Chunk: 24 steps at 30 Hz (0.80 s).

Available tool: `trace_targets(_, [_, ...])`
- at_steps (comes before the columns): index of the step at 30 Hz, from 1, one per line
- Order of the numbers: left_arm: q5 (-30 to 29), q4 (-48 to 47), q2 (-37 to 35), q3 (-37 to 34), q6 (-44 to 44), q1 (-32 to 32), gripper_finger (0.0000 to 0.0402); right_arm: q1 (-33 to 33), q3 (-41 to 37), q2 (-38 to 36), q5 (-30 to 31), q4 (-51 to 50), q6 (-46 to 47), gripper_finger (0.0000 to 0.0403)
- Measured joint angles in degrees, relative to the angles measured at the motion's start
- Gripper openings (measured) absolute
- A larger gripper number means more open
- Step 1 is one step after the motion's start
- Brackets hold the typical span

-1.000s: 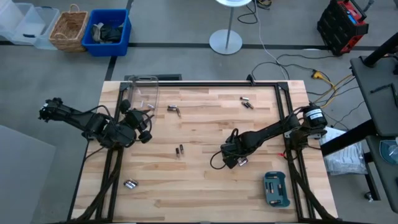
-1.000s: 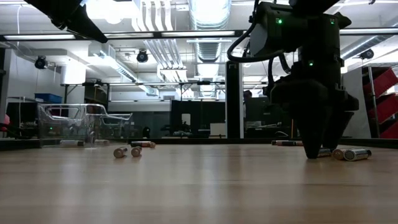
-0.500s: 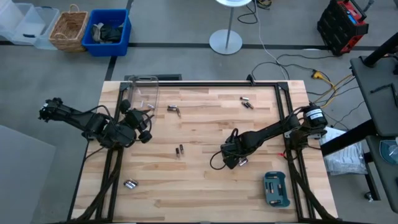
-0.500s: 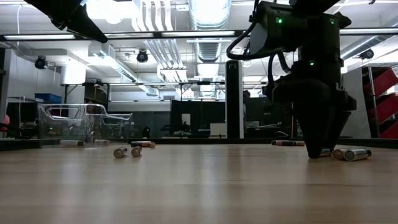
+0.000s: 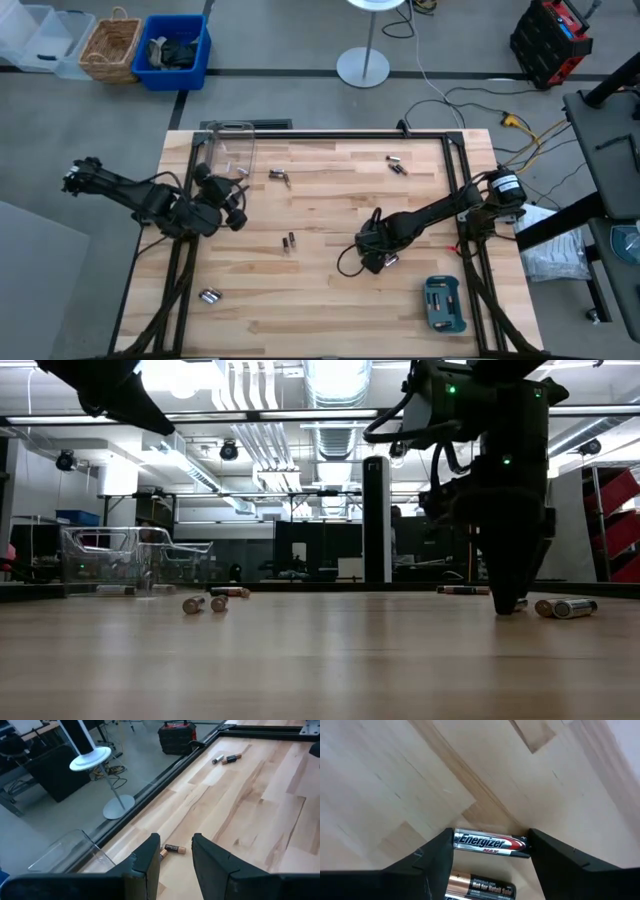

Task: Sort batteries
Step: Put the silver and black battery into the transparent bin

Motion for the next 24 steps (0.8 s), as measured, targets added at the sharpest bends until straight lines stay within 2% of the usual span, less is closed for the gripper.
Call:
trace_targets(7, [1.9,2.0,2.8,0.0,-2.1,0.0,0.0094,0.1,0.1,-0.5,2.8,1.6,-8.4,0.0228])
trace_targets(12, [8.3,8.5,4.6,0.0,-1.2,0.0,0.0094,-0.2,0.9,-1.2,11.6,7.2,-17.3,0.0227])
trace_targets(18, [17.2,16.7,7.6,0.0,2.1,0.0,0.0094,0.0,0.9,-2.3,15.2,21.1,-34.4,0.0227])
trace_targets(24, [23.2,24.3,11.7,0.0,5.6,0.0,0.0094,1.8,0.9,-2.4,15.9,40.3,-58.6,0.0226])
